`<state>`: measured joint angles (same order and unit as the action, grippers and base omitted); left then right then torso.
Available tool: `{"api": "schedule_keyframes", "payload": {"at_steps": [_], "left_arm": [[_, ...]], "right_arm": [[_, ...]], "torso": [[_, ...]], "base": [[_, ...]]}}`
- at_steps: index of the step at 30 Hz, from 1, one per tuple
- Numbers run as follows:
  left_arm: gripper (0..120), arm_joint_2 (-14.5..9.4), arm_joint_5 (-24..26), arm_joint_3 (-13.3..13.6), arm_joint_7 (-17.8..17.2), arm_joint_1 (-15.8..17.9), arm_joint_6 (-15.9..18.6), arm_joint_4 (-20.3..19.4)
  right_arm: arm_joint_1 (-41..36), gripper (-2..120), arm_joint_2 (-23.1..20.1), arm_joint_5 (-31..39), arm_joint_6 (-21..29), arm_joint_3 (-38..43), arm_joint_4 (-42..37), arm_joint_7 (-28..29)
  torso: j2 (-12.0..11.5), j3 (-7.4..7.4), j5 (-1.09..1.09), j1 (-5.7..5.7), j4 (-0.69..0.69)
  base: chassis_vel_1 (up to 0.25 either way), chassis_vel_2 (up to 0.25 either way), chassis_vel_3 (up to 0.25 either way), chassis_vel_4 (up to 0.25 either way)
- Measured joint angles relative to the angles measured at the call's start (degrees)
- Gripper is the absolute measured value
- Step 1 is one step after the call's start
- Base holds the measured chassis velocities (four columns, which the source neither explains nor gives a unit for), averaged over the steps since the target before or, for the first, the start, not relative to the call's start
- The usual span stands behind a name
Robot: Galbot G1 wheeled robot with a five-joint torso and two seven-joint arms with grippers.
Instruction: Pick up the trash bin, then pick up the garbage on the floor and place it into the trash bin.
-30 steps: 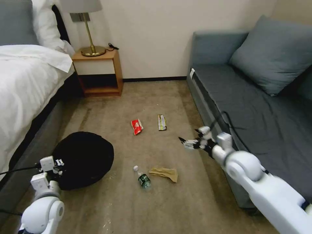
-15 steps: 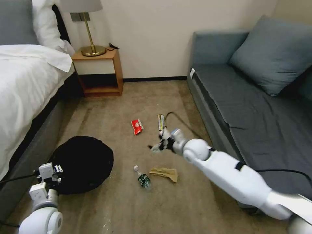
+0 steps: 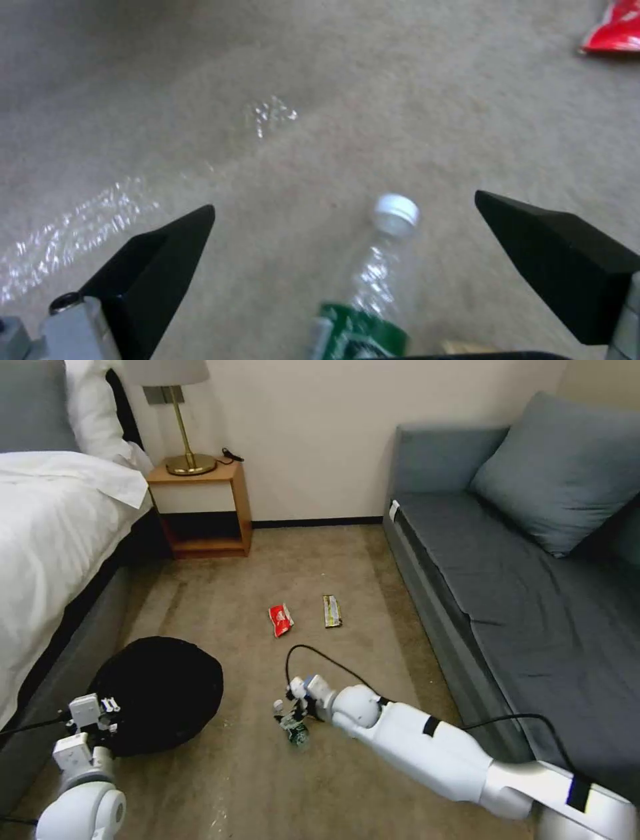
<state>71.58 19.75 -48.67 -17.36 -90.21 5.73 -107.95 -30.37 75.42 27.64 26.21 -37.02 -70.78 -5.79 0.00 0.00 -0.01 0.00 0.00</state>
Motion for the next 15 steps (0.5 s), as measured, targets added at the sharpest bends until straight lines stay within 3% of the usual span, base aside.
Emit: {"api": "schedule_keyframes", "payload": {"at_steps": [8,15], "left_arm": [[5,-0.11,0.98,-1.54,-0.16,-0.80,-0.14,0.04],[5,-0.22,1.09,-1.62,-0.18,-0.90,-0.19,0.40]], "right_arm": [[-0.62,100,5.33,-4.71,-2.09,0.23,8.24,-0.71],[-1.10,100,6.78,-7.26,-3.01,0.98,11.44,-0.78]], "torso": [[0.00,0.00,0.00,0.00,0.00],[0.00,0.00,0.00,0.00,0.00]], "base": [[0.000,0.000,0.000,0.000],[0.000,0.000,0.000,0.000]]}}
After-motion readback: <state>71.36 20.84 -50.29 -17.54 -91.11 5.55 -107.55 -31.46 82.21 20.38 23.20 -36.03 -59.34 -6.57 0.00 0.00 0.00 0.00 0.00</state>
